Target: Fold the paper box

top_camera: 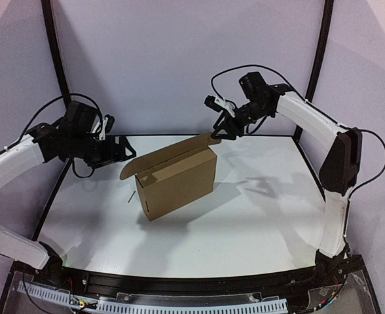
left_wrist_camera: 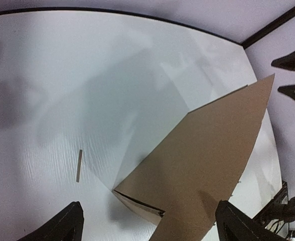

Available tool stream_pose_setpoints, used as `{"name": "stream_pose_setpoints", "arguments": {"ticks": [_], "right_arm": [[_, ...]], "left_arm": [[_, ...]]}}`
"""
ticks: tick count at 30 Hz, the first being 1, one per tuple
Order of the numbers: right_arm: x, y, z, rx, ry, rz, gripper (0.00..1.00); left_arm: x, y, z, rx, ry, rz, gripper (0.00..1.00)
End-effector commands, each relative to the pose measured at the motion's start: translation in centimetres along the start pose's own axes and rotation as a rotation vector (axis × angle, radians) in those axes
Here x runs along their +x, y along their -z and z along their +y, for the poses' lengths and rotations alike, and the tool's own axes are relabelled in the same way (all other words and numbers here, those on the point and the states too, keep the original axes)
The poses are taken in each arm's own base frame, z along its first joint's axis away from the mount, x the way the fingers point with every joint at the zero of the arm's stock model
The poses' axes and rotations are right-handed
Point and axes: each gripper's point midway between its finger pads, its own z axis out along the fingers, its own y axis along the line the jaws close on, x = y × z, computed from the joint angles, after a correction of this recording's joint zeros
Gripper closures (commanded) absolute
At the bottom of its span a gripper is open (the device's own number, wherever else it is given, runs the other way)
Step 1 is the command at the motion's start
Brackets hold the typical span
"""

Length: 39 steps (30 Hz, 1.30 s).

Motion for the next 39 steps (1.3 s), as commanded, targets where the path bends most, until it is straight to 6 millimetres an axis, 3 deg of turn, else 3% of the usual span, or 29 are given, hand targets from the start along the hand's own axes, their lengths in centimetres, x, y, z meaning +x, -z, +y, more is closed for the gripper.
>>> {"name": "stream_pose_setpoints", "arguments": {"ticks": [1, 12, 19, 23, 29, 34, 39], "right_arm": [[0.2, -1.1, -0.4, 0.004, -0.025, 0.022, 0.51], [0.7, -2.5, 0.3, -0.019, 0.001, 0.07, 0.58], [-0.2, -2.4, 0.0, 0.004, 0.018, 0.058, 0.62], [0.1, -2.8, 0.1, 0.001, 0.017, 0.069, 0.7], [0.3, -2.9, 0.7, -0.007, 0.024, 0.091, 0.9], [0.4, -2.5, 1.1, -0.005, 0.025, 0.108, 0.99], [0.3, -2.2, 1.4, 0.017, 0.007, 0.126, 1.0]], "left_arm": [[1.3, 1.0, -1.1, -0.048, -0.079, 0.074, 0.07], [1.0, 2.4, -1.9, -0.028, -0.181, 0.086, 0.06], [2.5, 2.1, -2.6, -0.022, -0.224, 0.165, 0.08], [3.3, 2.1, -2.8, -0.054, -0.263, 0.194, 0.08], [3.2, 2.1, -2.6, -0.081, -0.27, 0.198, 0.1], [2.3, 2.5, -1.9, -0.154, -0.274, 0.175, 0.23], [2.6, 2.1, -2.1, -0.164, -0.289, 0.198, 0.32]]}}
